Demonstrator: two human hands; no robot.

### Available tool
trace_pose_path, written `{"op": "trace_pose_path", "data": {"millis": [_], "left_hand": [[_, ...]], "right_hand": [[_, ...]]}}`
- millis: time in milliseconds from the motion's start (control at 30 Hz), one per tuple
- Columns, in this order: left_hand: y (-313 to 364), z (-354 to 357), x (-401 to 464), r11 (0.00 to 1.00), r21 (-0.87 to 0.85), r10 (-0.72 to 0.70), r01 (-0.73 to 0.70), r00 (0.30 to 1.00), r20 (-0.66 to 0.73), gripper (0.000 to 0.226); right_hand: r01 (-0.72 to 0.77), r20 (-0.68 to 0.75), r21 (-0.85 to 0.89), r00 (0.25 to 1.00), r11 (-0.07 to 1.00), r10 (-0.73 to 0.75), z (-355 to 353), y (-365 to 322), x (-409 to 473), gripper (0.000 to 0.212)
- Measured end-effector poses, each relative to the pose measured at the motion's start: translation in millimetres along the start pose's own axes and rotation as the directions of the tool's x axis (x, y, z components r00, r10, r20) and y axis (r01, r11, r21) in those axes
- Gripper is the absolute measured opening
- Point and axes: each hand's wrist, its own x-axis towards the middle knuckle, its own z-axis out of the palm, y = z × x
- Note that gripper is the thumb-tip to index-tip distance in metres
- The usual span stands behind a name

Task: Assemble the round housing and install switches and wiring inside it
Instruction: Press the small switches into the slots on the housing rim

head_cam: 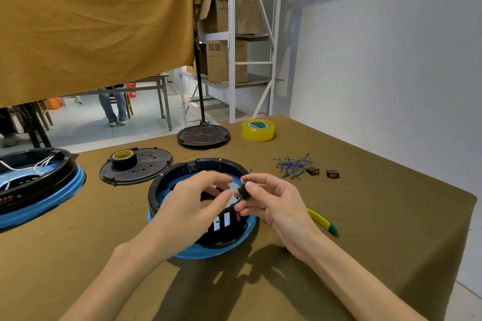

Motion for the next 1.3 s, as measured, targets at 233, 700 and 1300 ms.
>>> {"op": "trace_pose_path", "data": {"millis": [233,700,1300], "left_hand": [[20,-9,3,0.976,-0.218,-0.034,0.014,0.995,-0.089,0.014],[7,-2,6,0.821,-0.497,-0.231,0.28,0.96,0.159,0.026],[-4,-10,6,0.787,-0.56,-0.104,0.259,0.95,0.294,0.029]], "right_hand": [[-0.07,0.145,0.167,0.988,0.983,0.046,13,1,-5,0.03],[-0.121,0.268,0.358,0.963,0.926,0.022,3,6,-7,0.027],[-0.094,0.274,0.287,0.962,0.953,0.013,2,9,-10,0.023]]}}
